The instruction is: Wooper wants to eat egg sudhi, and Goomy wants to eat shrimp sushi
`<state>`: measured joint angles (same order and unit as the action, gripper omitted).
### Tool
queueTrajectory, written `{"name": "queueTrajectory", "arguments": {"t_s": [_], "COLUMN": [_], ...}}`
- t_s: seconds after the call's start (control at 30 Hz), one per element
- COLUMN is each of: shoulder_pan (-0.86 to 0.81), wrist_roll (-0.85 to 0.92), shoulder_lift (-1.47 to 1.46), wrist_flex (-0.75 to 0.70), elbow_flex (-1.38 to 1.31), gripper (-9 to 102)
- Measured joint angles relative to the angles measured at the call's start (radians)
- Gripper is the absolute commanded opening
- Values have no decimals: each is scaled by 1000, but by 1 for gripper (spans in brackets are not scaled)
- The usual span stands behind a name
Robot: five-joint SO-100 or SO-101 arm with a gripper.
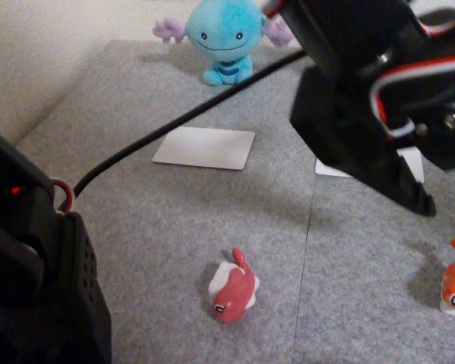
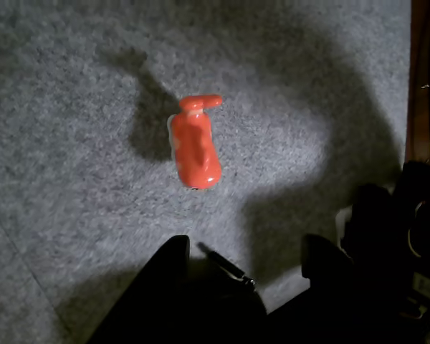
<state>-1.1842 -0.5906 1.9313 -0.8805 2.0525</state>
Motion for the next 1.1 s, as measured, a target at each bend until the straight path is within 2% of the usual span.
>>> {"name": "queueTrajectory", "arguments": {"t_s": [0.1, 0.4, 0.5, 0.8, 1.0, 1.1], "shoulder_pan": [0, 2, 2, -11, 5, 6], "wrist_roll": [0, 40, 49, 49, 44, 51], "shoulder_lift": [-97, -508, -637, -828, -831, -831], "wrist_flex": [-86, -505, -588, -598, -598, -598], "elbow_flex": [-129, -604, -713, -831, -831, -831], "gripper": [19, 19, 19, 19, 31, 32]}}
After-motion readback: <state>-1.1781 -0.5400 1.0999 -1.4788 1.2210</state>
